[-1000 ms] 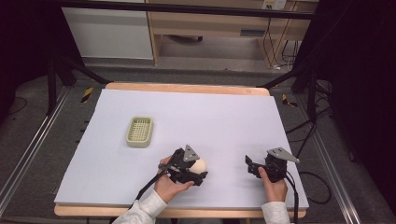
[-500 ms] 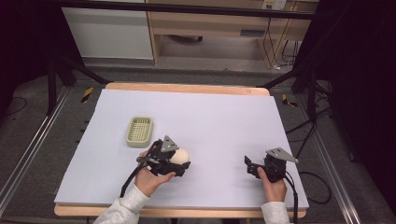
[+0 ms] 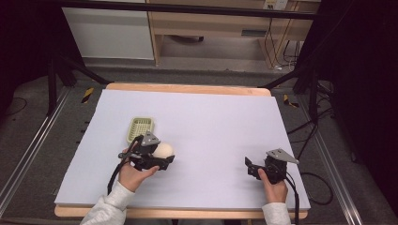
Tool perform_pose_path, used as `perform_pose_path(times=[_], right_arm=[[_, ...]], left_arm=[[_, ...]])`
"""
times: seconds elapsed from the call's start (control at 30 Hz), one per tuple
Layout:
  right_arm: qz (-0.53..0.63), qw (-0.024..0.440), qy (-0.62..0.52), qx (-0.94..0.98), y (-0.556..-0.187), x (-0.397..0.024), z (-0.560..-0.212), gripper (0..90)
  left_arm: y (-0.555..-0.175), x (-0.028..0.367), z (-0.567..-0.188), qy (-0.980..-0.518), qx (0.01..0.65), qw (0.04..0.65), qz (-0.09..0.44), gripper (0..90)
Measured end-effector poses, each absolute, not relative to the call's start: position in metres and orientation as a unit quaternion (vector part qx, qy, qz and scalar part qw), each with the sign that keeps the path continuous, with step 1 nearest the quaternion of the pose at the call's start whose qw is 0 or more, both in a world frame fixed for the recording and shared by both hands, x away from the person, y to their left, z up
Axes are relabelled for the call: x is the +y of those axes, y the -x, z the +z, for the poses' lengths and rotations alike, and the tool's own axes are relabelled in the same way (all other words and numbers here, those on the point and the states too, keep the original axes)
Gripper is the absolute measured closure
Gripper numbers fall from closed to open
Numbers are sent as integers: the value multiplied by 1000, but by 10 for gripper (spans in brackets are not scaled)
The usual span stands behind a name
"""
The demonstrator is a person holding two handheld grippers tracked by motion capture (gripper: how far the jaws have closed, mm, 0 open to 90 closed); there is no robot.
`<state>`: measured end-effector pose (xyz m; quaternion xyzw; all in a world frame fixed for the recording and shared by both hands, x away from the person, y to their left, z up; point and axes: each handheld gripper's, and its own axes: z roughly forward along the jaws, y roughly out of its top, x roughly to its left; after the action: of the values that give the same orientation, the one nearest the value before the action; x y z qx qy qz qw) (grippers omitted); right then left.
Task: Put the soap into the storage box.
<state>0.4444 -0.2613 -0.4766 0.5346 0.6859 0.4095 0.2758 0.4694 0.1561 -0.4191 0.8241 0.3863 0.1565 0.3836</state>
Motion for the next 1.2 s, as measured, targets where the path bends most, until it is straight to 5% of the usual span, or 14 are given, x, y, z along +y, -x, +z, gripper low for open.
perform_pose_path(times=[1.2], right_arm=[[407, 275, -520, 699, -443, -251, -478, 47]], left_arm=[[-502, 202, -412, -794, 443, 378, 178, 237]])
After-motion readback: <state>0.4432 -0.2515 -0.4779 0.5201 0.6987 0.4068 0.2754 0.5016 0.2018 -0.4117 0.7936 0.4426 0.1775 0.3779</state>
